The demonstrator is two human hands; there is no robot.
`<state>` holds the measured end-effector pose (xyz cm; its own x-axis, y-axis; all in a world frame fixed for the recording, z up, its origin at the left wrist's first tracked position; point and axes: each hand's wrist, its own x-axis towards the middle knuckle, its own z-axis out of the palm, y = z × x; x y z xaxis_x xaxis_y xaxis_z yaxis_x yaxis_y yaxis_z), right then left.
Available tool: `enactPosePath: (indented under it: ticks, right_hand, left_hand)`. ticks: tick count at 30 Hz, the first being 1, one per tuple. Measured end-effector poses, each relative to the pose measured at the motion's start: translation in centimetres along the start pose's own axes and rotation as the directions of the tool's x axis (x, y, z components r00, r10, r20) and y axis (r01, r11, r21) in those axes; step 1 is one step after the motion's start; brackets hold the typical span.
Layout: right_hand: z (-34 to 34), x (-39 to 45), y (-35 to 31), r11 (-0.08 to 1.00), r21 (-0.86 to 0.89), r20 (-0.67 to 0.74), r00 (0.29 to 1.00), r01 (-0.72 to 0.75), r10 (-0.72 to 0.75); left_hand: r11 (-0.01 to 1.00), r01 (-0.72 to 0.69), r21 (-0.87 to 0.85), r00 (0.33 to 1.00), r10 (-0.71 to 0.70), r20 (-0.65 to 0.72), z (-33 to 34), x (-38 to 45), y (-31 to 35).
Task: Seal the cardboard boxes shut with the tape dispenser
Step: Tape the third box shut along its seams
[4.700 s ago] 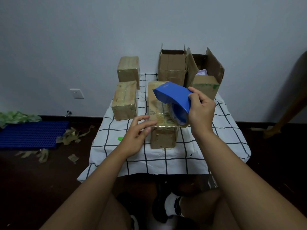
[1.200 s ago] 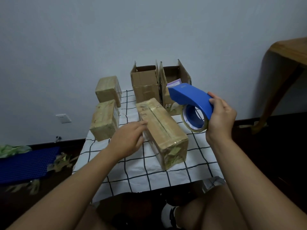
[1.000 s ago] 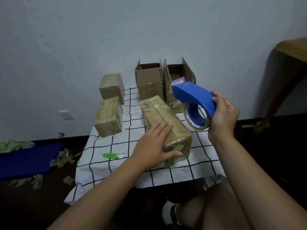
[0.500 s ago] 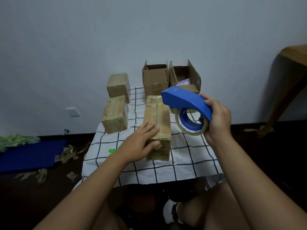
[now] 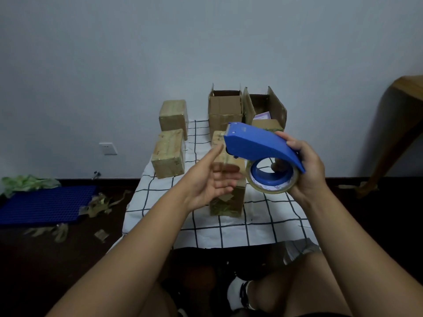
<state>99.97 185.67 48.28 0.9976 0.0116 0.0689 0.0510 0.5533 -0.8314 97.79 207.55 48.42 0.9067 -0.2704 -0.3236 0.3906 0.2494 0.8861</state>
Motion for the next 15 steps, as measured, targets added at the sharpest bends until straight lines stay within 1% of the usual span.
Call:
enactPosePath:
  ticks: [2, 3, 4, 6, 8, 11, 13, 15]
  right_hand:
    - [0.0, -0.4, 0.0, 0.999, -0.046, 0.019, 1.000, -0.005, 0.006]
    - [0.0, -0.6, 0.1, 0.997, -0.078, 0.027, 1.000, -0.002, 0.004]
    - [0.0, -0.8, 0.1, 0.993, -0.117, 0.033, 0.999, 0.008, -0.005]
    - [0.0, -1.4, 0.0, 0.973, -0.225, 0.050, 0.998, 0.054, -0.044]
    - [-0.1, -1.9, -0.2, 0.926, -0.356, 0.096, 0.991, 0.125, -0.097]
    - [-0.4, -2.2, -0.5, 0.848, -0.501, 0.164, 0.981, 0.173, -0.103]
    - [-0.9, -2.2, -1.0, 0.823, -0.539, 0.179, 0.979, 0.180, -0.097]
    - [-1.7, -2.2, -1.9, 0.810, -0.557, 0.166, 0.980, 0.182, -0.105]
  left_hand:
    - [0.989, -0.050, -0.141, 0.999, 0.052, 0.012, 0.2, -0.4, 0.3]
    - [0.981, -0.084, -0.174, 0.996, 0.085, -0.005, 0.0, -0.4, 0.3]
    - [0.980, -0.112, -0.164, 0.994, 0.110, -0.023, -0.2, -0.4, 0.4]
    - [0.991, -0.124, -0.044, 0.991, 0.121, -0.063, -0.9, -0.5, 0.5]
    - [0.989, -0.093, 0.112, 0.989, 0.105, -0.105, -1.7, -0.5, 0.6]
    - [0.960, -0.053, 0.275, 0.984, 0.097, -0.150, -2.3, -0.3, 0.8]
    - [0.950, -0.050, 0.308, 0.976, 0.111, -0.185, -2.8, 0.0, 1.1]
    - [0.953, -0.063, 0.295, 0.967, 0.131, -0.217, -3.6, 0.1, 1.4]
